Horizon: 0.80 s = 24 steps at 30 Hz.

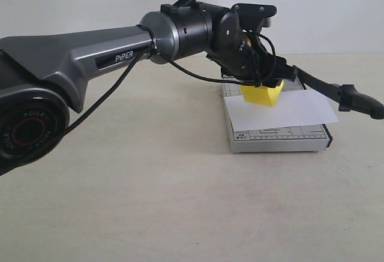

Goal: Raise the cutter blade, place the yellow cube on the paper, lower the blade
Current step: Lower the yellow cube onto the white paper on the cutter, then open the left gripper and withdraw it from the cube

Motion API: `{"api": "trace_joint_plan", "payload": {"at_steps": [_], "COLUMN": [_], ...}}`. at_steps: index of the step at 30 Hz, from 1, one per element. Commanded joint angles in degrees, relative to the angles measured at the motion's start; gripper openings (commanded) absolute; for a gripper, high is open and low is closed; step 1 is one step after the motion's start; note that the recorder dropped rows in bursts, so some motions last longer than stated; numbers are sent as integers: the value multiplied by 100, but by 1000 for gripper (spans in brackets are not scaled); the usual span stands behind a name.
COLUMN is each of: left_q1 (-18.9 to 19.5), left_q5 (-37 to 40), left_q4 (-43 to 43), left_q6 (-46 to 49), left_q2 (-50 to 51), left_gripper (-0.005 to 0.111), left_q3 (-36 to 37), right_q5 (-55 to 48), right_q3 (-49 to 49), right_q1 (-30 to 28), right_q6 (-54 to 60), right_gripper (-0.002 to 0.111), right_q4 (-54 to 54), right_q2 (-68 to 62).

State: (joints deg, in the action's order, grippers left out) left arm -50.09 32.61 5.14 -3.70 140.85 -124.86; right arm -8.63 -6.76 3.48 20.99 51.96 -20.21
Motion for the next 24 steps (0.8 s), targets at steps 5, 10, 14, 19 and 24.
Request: {"api": "trace_joint_plan", "payload": {"at_steps": [5,10,14,19,24], "left_q1": [-36,-36,-36,-36,-36], "left_q5": [-252,-226,-204,-177,-177], "left_q4": [40,40,40,40,40], "left_q6": [32,32,32,32,99], "left_q2": [-99,-99,-99,-99,-99], "left_gripper": [51,51,51,73,73], "left_q3": [-43,-43,-43,-43,-43], "right_q5": [55,55,55,55,55], "right_q3": [9,9,9,9,9], "right_q1": [9,9,9,9,9], "right_q6": [36,36,36,36,36], "right_gripper": [0,0,0,0,0], "right_q4": [-9,-9,-9,-9,-9], "right_q2": [17,17,17,17,17]}}
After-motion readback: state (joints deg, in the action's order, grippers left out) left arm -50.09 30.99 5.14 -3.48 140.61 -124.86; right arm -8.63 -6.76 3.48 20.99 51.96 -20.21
